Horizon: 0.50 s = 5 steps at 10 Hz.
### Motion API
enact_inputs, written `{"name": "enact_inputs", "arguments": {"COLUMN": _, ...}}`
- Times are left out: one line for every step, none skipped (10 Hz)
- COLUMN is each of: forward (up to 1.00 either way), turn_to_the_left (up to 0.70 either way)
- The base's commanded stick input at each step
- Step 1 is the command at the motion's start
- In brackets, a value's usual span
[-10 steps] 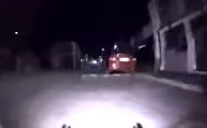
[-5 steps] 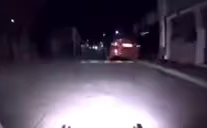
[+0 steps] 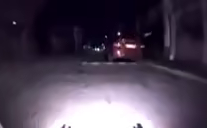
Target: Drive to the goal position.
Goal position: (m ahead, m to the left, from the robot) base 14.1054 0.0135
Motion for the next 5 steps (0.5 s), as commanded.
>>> {"name": "enact_inputs", "arguments": {"forward": 0.60, "turn_to_the_left": 0.00}}
{"name": "enact_inputs", "arguments": {"forward": 0.60, "turn_to_the_left": 0.00}}
{"name": "enact_inputs", "arguments": {"forward": 0.60, "turn_to_the_left": 0.00}}
{"name": "enact_inputs", "arguments": {"forward": 0.60, "turn_to_the_left": 0.00}}
{"name": "enact_inputs", "arguments": {"forward": 0.60, "turn_to_the_left": 0.00}}
